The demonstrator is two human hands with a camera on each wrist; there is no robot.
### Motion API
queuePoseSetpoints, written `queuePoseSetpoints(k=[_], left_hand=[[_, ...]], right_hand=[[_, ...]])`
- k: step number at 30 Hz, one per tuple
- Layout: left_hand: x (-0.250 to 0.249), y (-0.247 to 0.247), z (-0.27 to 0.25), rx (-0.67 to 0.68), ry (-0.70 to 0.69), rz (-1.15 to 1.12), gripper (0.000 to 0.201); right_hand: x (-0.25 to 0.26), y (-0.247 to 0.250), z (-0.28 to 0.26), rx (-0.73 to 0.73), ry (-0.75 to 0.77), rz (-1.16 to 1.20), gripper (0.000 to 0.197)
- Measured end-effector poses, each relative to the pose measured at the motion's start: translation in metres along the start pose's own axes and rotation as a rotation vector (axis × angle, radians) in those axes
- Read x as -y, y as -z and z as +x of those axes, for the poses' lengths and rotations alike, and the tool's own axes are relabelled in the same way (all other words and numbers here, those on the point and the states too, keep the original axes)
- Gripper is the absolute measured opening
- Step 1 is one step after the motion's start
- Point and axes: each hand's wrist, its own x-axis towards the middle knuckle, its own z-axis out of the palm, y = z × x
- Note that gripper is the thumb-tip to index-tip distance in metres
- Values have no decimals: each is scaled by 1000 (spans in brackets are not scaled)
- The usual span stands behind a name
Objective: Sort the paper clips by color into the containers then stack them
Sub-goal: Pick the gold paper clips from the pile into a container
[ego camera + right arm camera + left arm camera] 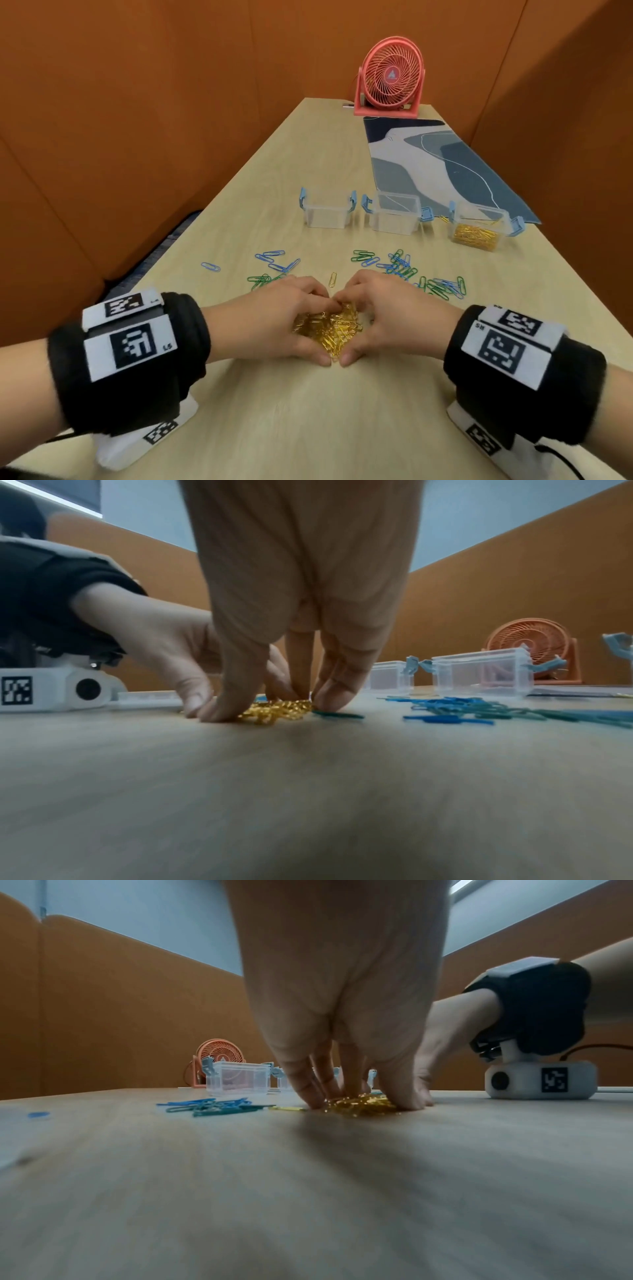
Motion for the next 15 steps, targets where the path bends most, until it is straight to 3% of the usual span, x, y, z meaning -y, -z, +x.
queuePoseSetpoints(k=[7,15], left_hand=[[-4,6,4,-20,16,-66,35],[-5,9,9,-64,85,-97,24]], right_hand=[[0,-1,3,-65,-30,34,38],[0,1,1,-59,44,-46,29]])
